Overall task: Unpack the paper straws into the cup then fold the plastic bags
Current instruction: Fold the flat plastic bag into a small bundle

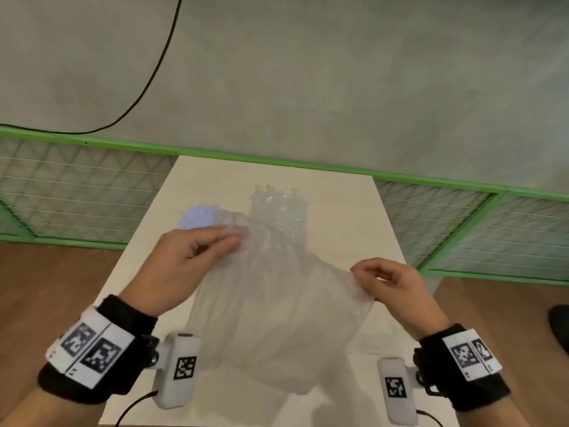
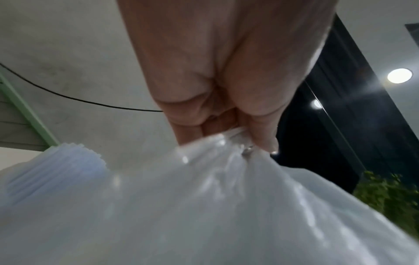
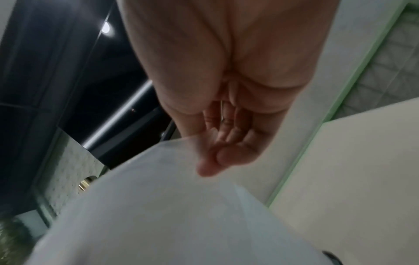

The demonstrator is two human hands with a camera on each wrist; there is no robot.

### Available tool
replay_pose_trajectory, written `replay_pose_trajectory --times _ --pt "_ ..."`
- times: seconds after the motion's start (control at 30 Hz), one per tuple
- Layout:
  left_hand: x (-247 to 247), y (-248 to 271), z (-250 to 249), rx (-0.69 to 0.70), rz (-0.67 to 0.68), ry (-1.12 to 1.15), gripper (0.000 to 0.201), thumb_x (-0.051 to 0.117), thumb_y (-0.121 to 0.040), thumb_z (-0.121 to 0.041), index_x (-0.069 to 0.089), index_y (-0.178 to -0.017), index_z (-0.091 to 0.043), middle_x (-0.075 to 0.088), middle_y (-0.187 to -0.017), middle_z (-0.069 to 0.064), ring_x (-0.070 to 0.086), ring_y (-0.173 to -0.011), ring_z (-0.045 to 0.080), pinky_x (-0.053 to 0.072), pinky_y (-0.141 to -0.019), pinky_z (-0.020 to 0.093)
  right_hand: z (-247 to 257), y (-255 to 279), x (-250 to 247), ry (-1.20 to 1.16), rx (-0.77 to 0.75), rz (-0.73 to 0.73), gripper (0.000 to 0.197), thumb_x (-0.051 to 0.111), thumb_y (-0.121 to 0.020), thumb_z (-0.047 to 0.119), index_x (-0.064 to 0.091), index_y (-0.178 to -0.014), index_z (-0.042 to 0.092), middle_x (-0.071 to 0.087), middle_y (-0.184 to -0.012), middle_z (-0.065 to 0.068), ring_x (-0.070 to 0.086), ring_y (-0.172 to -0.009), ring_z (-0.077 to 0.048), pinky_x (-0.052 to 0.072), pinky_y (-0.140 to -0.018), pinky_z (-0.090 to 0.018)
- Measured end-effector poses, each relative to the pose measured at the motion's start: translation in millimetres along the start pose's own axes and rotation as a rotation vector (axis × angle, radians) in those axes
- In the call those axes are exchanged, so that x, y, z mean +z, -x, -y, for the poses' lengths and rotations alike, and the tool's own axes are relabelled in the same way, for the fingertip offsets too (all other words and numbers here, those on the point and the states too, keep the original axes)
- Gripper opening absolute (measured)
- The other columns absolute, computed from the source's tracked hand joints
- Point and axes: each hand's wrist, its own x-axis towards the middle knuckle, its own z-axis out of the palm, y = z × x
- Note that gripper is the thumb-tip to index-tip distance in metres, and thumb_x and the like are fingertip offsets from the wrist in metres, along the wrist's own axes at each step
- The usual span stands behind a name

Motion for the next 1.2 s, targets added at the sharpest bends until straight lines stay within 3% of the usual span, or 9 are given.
replay_pose_trajectory --times 0.1,0.2,0.3,0.43,0.57,0.73,0.9,1.07,1.2 --pt "-16.4 -7.6 -0.2 -0.077 -0.126 0.231 0.03 0.062 -0.081 -0.036 0.074 -0.103 -0.02 0.074 -0.108 -0.009 0.072 -0.096 0.014 0.057 -0.078 0.021 11.0 -13.0 -29.6 0.081 -0.062 -0.122 0.022 0.07 -0.086 0.001 0.076 -0.073 0.018 0.067 -0.067 -0.012 0.052 -0.056 -0.015 0.045 -0.049 -0.02" --pt "-28.3 -13.0 1.6 -0.098 -0.189 0.332 0.03 0.066 -0.079 -0.039 0.077 -0.096 -0.017 0.075 -0.104 0.003 0.074 -0.084 0.026 0.061 -0.07 0.031 29.7 -24.1 -62.9 0.104 -0.099 -0.278 0.014 0.073 -0.085 0.028 0.077 -0.074 0.02 0.068 -0.069 -0.013 0.05 -0.06 -0.017 0.044 -0.055 -0.026" --pt "-20.7 -20.0 -1.8 -0.083 -0.236 0.392 0.022 0.063 -0.08 -0.033 0.077 -0.091 -0.02 0.075 -0.094 0.004 0.071 -0.066 0.021 0.06 -0.064 0.028 40.4 -27.6 -62.8 -0.179 -0.151 -0.411 0.043 0.056 -0.082 0.061 0.076 -0.083 0.023 0.067 -0.081 -0.005 0.055 -0.071 -0.019 0.043 -0.066 -0.032" --pt "-10.0 -26.0 -6.4 -0.122 -0.273 0.529 0.046 0.075 -0.065 -0.05 0.074 -0.103 -0.024 0.071 -0.105 0.001 0.069 -0.066 0.014 0.06 -0.064 0.029 0.3 -12.7 -33.2 -0.688 0.147 0.117 0.064 0.026 -0.093 0.067 0.068 -0.12 0.028 0.064 -0.128 -0.005 0.063 -0.114 -0.028 0.056 -0.082 -0.047" --pt "-8.8 -19.0 -2.5 -0.201 -0.014 0.417 0.087 0.084 -0.06 -0.048 0.042 -0.136 -0.052 0.053 -0.136 -0.016 0.065 -0.112 0.027 0.052 -0.084 0.064 -25.5 -3.2 -21.9 -0.792 0.262 0.432 0.096 0.078 -0.06 0.07 0.046 -0.143 0.033 0.05 -0.144 -0.012 0.045 -0.13 -0.047 0.043 -0.086 -0.073" --pt "-6.3 -9.8 2.8 -0.201 0.169 0.569 0.135 0.098 -0.04 -0.013 0.022 -0.137 -0.067 0.05 -0.144 -0.008 0.059 -0.122 0.025 0.054 -0.089 0.053 -4.7 -13.8 -39.8 -0.569 0.12 0.321 0.101 0.097 -0.049 0.035 0.047 -0.137 0.031 0.06 -0.134 -0.012 0.066 -0.102 -0.031 0.058 -0.07 -0.044" --pt "8.2 -13.9 8.8 -0.193 -0.162 0.637 0.103 0.085 -0.054 0.0 0.035 -0.121 -0.06 0.063 -0.124 0.016 0.07 -0.092 0.033 0.06 -0.076 0.039 12.2 -28.9 -54.5 -0.459 0.056 0.143 0.098 0.097 -0.04 0.046 0.058 -0.128 0.028 0.069 -0.119 -0.011 0.062 -0.102 -0.031 0.053 -0.077 -0.041" --pt "-5.8 -9.5 5.7 -0.095 -0.125 0.577 0.069 0.097 -0.039 -0.045 0.071 -0.098 -0.019 0.068 -0.118 0.013 0.072 -0.089 0.029 0.059 -0.072 0.028 30.2 -45.5 -84.7 -0.283 0.034 0.09 0.086 0.095 -0.049 0.046 0.062 -0.124 0.022 0.07 -0.115 -0.015 0.066 -0.104 -0.034 0.045 -0.098 -0.055" --pt "-4.6 -10.5 -4.9 -0.108 -0.004 0.552 0.097 0.095 -0.045 -0.041 0.053 -0.132 -0.039 0.071 -0.115 0.01 0.068 -0.107 0.028 0.06 -0.079 0.046 55.3 -52.5 -101.7 -0.325 -0.067 0.067 0.091 0.094 -0.044 0.05 0.063 -0.123 0.014 0.07 -0.116 -0.013 0.069 -0.1 -0.026 0.059 -0.082 -0.036"
